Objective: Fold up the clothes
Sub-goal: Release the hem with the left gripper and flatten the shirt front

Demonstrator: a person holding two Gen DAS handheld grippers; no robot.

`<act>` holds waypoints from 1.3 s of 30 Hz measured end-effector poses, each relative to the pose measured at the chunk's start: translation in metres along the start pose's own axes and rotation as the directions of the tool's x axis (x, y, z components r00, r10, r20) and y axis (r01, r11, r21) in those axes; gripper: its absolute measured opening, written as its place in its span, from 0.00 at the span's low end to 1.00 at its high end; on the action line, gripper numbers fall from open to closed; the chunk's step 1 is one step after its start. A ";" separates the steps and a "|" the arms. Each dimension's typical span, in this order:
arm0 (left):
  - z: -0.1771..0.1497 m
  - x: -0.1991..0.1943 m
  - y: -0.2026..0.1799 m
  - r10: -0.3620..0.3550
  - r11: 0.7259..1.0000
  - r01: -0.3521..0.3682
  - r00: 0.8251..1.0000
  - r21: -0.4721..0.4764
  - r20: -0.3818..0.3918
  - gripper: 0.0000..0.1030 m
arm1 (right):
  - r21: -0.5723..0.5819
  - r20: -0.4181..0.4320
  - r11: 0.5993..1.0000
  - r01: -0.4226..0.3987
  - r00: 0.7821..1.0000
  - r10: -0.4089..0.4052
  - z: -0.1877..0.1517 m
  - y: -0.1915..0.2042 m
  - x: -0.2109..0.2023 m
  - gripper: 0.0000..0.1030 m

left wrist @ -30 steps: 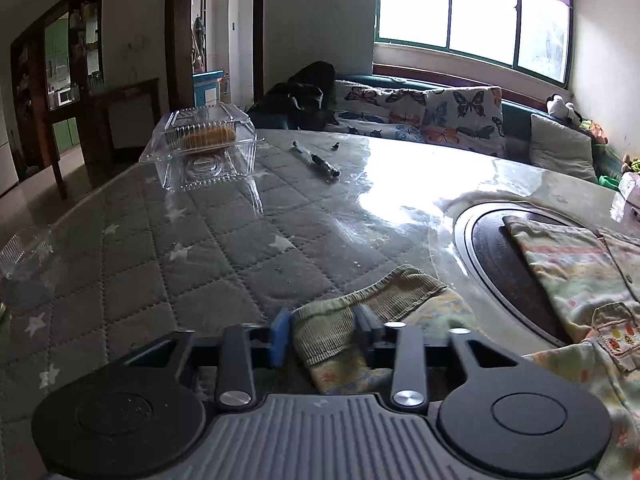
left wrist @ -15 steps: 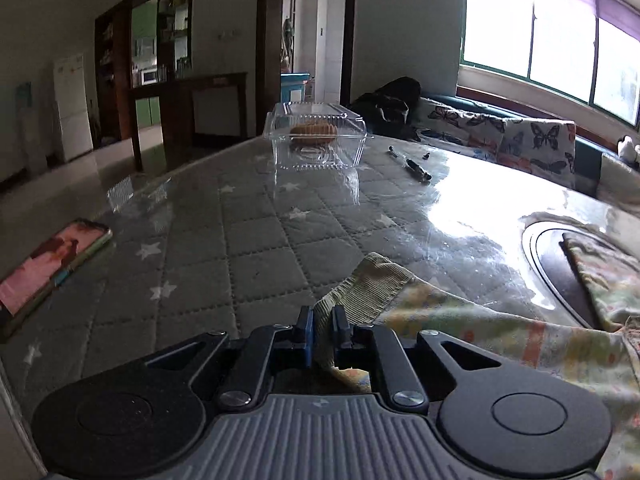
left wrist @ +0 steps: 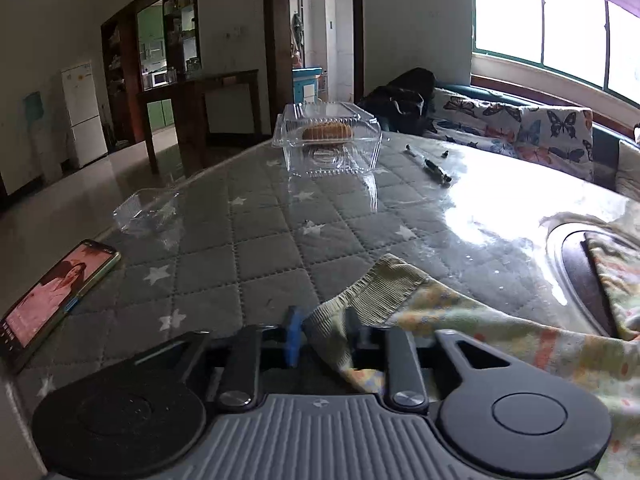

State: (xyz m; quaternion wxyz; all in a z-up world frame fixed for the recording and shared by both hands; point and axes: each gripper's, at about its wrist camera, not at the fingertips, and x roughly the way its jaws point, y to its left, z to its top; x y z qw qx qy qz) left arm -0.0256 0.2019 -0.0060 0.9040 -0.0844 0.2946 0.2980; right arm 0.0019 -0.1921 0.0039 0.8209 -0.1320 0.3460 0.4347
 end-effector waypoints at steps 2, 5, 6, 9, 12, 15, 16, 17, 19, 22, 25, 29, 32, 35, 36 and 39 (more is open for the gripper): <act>0.001 -0.014 -0.007 -0.038 0.999 0.038 0.999 0.002 0.015 0.45 | 0.006 0.006 1.000 0.010 1.000 -0.010 0.000 -0.002 -0.003 0.42; 0.003 -0.035 -0.023 -0.149 0.989 0.148 0.988 0.012 0.036 0.57 | 0.038 0.011 0.999 0.036 0.999 -0.036 -0.001 -0.009 -0.006 0.45; 0.002 -0.040 -0.032 -0.213 0.977 0.212 0.977 0.022 0.027 0.64 | 0.051 0.011 0.998 0.044 0.999 -0.045 -0.002 -0.012 -0.006 0.45; -0.002 -0.051 -0.065 -0.366 0.928 0.366 0.930 0.073 -0.010 0.69 | 0.105 0.010 0.991 0.079 0.997 -0.081 -0.006 -0.021 -0.007 0.45; -0.010 -0.056 -0.101 -0.429 0.891 0.429 0.903 0.147 -0.035 0.71 | 0.137 0.009 0.985 0.101 0.995 -0.103 -0.011 -0.030 -0.011 0.46; -0.015 -0.052 -0.123 -0.445 0.876 0.447 0.894 0.179 -0.056 0.71 | 0.151 0.007 0.980 0.132 0.991 -0.135 -0.016 -0.037 -0.015 0.46; -0.017 -0.049 -0.129 -0.448 0.873 0.452 0.892 0.185 -0.064 0.71 | 0.159 0.007 0.978 0.138 0.990 -0.141 -0.018 -0.039 -0.017 0.46; -0.019 -0.047 -0.134 -0.450 0.870 0.455 0.890 0.192 -0.072 0.71 | 0.173 0.007 0.974 0.144 0.989 -0.148 -0.021 -0.042 -0.018 0.46; -0.024 -0.043 -0.140 -0.431 0.874 0.440 0.898 0.206 -0.087 0.71 | 0.196 0.004 0.968 0.157 0.987 -0.161 -0.025 -0.047 -0.021 0.46; -0.029 -0.031 -0.145 -0.398 0.881 0.412 0.911 0.234 -0.108 0.71 | 0.221 -0.005 0.961 0.169 0.985 -0.172 -0.033 -0.053 -0.023 0.46; -0.034 -0.032 -0.145 -0.378 0.884 0.388 0.922 0.262 -0.088 0.71 | 0.226 0.004 0.959 0.172 0.984 -0.178 -0.036 -0.054 -0.030 0.46; -0.032 -0.035 -0.144 -0.382 0.884 0.392 0.920 0.254 -0.090 0.72 | 0.253 0.028 0.944 0.209 0.974 -0.224 -0.035 -0.064 -0.041 0.46; -0.030 -0.039 -0.146 -0.388 0.882 0.397 0.918 0.256 -0.087 0.76 | 0.274 0.049 0.931 0.241 0.963 -0.264 -0.030 -0.077 -0.044 0.46; -0.029 -0.044 -0.147 -0.394 0.879 0.402 0.915 0.257 -0.084 0.81 | 0.289 0.074 0.921 0.261 0.953 -0.294 -0.023 -0.095 -0.042 0.46; -0.028 -0.045 -0.147 -0.396 0.878 0.403 0.915 0.257 -0.083 0.81 | 0.295 0.075 0.916 0.273 0.949 -0.307 -0.021 -0.101 -0.039 0.46; -0.026 -0.049 -0.149 -0.401 0.876 0.408 0.912 0.259 -0.080 0.82 | 0.339 0.051 0.893 0.295 0.942 -0.331 -0.023 -0.124 -0.028 0.46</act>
